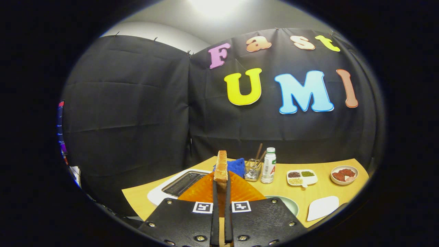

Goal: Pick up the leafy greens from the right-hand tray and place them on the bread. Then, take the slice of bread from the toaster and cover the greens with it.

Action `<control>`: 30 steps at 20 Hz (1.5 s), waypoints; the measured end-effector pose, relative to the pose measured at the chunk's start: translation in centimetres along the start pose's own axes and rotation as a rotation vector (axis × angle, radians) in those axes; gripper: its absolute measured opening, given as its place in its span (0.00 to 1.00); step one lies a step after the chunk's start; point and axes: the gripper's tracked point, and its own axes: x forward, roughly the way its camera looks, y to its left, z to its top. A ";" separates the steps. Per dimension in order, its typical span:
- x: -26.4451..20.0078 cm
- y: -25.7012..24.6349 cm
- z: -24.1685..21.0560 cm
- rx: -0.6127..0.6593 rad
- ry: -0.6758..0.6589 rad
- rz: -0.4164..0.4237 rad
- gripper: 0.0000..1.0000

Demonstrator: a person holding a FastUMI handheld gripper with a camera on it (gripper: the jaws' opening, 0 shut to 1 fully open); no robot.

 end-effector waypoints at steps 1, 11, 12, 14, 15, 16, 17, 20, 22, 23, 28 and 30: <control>-0.3 -0.9 -0.4 0.002 0.004 -0.015 0.06; -0.5 -5.6 -4.5 -0.003 0.041 -0.081 0.06; -0.3 -5.5 -5.2 -0.003 0.053 -0.076 0.06; 0.0 -5.3 -6.0 0.007 0.065 -0.068 0.06; 0.2 -5.4 -6.1 0.012 0.066 -0.070 0.06; 0.3 -5.6 -6.4 0.014 0.064 -0.076 0.06; 0.5 -5.8 -6.6 0.018 0.060 -0.087 0.06; 1.1 -6.8 -7.3 0.046 0.042 -0.116 0.06; 1.7 -7.4 -8.1 0.075 0.054 -0.133 0.06; 2.0 -7.5 -8.5 0.097 0.060 -0.133 0.06; 3.1 -7.5 -9.9 0.195 0.074 -0.122 0.06; 3.3 -7.6 -10.5 0.225 0.078 -0.116 0.06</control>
